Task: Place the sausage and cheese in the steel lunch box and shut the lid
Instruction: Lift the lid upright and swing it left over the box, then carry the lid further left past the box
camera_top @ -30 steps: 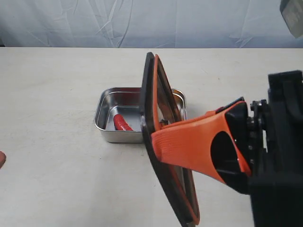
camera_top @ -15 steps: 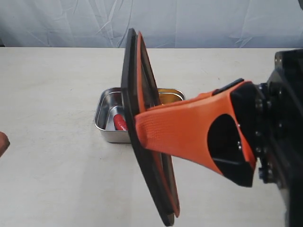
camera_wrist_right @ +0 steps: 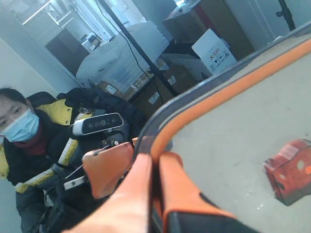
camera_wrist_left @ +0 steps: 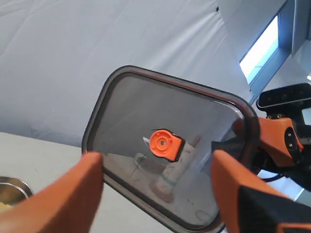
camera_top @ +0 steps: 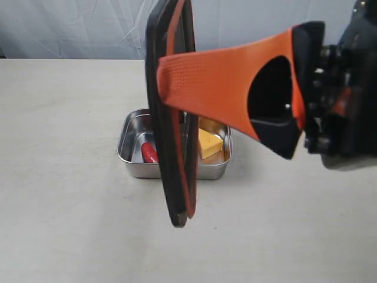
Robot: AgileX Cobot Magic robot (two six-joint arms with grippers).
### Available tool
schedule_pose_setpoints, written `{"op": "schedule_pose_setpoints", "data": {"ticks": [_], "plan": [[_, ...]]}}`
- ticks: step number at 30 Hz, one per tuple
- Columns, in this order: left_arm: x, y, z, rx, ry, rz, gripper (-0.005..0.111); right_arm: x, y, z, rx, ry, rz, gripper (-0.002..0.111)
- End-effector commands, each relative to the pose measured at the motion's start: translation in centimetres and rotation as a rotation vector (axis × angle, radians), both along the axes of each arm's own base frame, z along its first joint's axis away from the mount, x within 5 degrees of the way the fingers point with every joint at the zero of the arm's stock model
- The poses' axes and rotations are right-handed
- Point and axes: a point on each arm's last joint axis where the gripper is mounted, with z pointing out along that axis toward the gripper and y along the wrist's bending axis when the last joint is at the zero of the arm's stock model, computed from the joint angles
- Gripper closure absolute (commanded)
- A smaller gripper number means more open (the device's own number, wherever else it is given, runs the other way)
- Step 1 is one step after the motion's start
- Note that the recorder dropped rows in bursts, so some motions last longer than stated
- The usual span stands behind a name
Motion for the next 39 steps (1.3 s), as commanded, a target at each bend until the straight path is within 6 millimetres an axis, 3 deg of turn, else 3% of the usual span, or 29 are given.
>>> {"op": "schedule_pose_setpoints", "data": {"ticks": [1,10,26,32,39], "plan": [[-0.4,-0.2,0.4,0.071,-0.105,-0.008,0.03,0.9,1.1,-0.7,-0.012,0.048,-0.038,0.109],[-0.7,-0.8,-1.0,0.361,-0.216,-0.024,0.033,2.4,3.7,-2.1,-0.023,0.077,-0.031,0.109],[-0.5,-0.8,-1.3,0.444,-0.25,0.006,0.036,5.5,10.5,-3.2,-0.096,0.128,0.05,0.109],[-0.2,-0.5,-1.7,0.518,-0.252,0.057,0.036,4.6,13.4,-3.6,-0.126,0.124,0.079,0.109],[0.2,-0.2,-2.0,0.565,-0.241,0.097,0.036,2.3,15.2,-2.3,-0.118,0.063,0.09,0.109]]}}
